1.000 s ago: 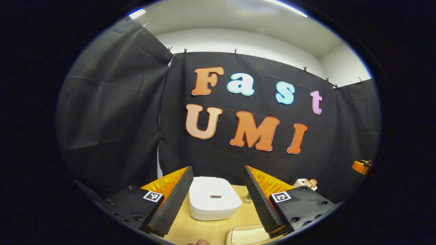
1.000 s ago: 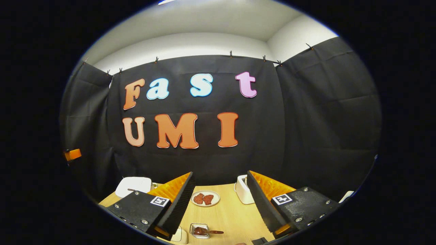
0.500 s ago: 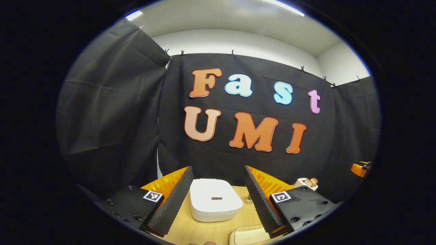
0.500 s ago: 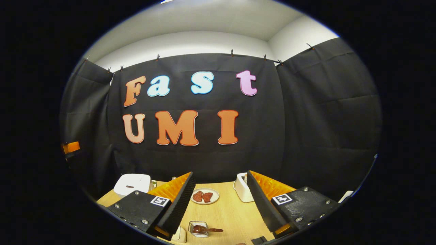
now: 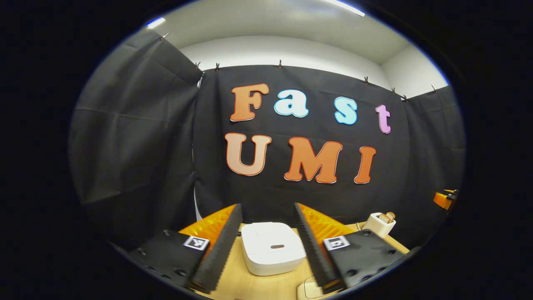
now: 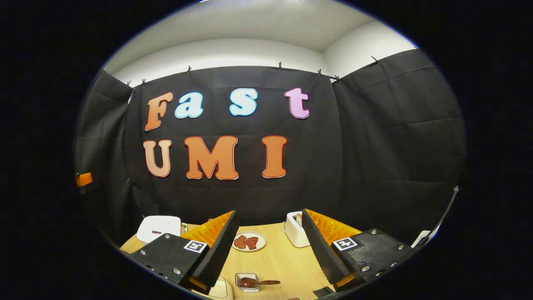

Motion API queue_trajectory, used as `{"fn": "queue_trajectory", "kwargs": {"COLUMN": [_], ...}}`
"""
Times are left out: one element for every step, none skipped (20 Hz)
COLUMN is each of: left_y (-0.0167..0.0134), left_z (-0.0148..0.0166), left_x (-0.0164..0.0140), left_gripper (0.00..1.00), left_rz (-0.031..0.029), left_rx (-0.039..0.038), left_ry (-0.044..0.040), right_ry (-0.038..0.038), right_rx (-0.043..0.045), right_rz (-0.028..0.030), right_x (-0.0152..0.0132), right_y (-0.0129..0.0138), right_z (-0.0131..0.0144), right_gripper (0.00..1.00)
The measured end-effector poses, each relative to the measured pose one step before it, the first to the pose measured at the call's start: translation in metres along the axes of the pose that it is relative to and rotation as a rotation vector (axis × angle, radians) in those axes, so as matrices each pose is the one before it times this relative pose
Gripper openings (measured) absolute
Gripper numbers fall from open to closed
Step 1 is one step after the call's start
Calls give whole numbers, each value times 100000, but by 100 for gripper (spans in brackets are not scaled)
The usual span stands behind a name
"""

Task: Close the left gripper, press the button to open the rice cooker; take a wooden spoon from the chopstick holder with the right hand, scoop a spoonful of rice and pour it into the rice cooker, then put the wooden spoon back into the chopstick holder.

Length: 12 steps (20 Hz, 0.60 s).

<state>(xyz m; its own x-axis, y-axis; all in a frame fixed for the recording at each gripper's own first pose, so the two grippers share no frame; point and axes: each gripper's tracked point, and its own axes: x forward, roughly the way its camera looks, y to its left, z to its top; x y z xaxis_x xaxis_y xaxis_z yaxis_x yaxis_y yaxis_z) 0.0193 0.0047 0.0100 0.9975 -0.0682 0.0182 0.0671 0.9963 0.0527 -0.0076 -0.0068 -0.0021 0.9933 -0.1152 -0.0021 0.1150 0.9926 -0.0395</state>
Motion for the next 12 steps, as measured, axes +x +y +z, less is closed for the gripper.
{"fn": "queue_trajectory", "kwargs": {"left_y": [143, -138, -242, -36, 1081, -136, -74, -783, -88, 376, -179, -1098], "left_z": [-16, 48, -32, -287, 147, -510, -248, -665, -156, -341, 152, -866], "left_x": [291, -26, 112, 359, 314, 266, -58, 338, 8, 628, 72, 1048], "left_gripper": [75, 63, 59, 58, 43, 27, 12, 4, 4, 6, 1, 5], "left_rz": [-288, -765, -1914, -936, 4386, -1367, -392, -2533, -1054, 473, -1570, -3509], "left_rx": [492, -41, -257, 105, 716, -49, -397, -1545, -322, 10, 585, -522], "left_ry": [-492, -19, 675, 662, 302, 583, 618, 1574, 1087, -400, -288, 920], "right_ry": [320, 580, 584, 324, 206, -6, 98, 336, 402, 298, 254, 365], "right_rx": [-118, -322, -277, -200, -121, -1, -173, -426, -573, -361, 6, 220], "right_rz": [80, 189, 74, 228, 306, 205, 268, 178, -98, -274, -291, -202], "right_x": [39, 14, 23, 60, 54, 123, 104, 99, 100, 59, 47, 82], "right_y": [233, 298, 219, 223, 259, 221, 205, 145, 46, -57, -28, -68], "right_z": [-101, -241, -117, -78, -18, -70, -6, -170, -124, -109, -61, -173], "right_gripper": [94, 94, 94, 94, 94, 94, 94, 94, 94, 94, 94, 94]}}
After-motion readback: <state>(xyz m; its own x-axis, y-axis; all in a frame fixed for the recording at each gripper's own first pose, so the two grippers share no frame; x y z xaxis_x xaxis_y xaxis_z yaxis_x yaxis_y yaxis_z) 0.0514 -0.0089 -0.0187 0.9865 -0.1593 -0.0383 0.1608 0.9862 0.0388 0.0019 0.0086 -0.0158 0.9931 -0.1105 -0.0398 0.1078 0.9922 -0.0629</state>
